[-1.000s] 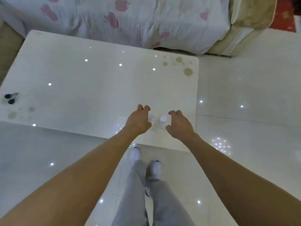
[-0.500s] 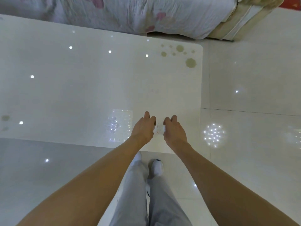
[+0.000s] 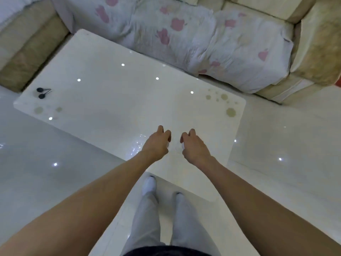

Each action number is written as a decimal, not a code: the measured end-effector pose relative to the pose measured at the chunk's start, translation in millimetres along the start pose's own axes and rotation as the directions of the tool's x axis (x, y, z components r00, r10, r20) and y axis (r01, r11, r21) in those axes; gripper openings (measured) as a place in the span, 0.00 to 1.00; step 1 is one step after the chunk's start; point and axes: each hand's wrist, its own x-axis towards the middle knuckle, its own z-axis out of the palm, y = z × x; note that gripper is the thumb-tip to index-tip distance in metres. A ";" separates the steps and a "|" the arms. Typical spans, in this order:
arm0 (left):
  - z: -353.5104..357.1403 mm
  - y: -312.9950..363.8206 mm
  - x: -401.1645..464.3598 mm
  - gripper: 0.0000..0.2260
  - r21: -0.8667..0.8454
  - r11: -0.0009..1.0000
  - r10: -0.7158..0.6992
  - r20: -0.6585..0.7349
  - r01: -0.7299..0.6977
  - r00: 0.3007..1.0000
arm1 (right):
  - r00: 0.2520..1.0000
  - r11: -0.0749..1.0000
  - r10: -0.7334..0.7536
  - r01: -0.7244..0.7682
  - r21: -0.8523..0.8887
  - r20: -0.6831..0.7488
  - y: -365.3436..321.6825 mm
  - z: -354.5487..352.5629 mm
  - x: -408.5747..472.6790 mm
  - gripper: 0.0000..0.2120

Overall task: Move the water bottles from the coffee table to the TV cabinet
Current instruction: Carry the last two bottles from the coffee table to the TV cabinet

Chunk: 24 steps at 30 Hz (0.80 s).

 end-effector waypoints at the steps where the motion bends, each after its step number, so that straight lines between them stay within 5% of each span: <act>1: -7.3 0.3 -11.7 0.16 -0.012 0.999 -0.033 -0.031 0.033 0.999 | 0.999 0.999 -0.049 0.049 -0.024 -0.003 -4.6 -7.6 -3.6 0.16; 6: -27.5 2.5 -84.3 0.13 -0.091 0.972 -0.230 -0.192 0.216 0.954 | 0.952 0.946 -0.306 0.300 -0.122 -0.029 -35.8 -28.9 -27.2 0.15; 11: -12.1 -0.5 -178.7 0.14 -0.281 0.869 -0.484 -0.315 0.407 0.816 | 0.833 0.822 -0.553 0.547 -0.159 0.007 -80.6 -24.9 -66.6 0.14; 19: 60.2 -4.4 -354.0 0.14 -0.619 0.559 -0.823 -0.331 0.551 0.462 | 0.570 0.538 -0.770 0.822 -0.188 0.287 -166.4 37.6 -188.6 0.15; 24: 139.3 10.6 -481.1 0.12 -0.769 0.318 -0.948 -0.246 0.554 0.203 | 0.341 0.275 -0.822 0.939 -0.205 0.456 -208.3 112.2 -298.4 0.15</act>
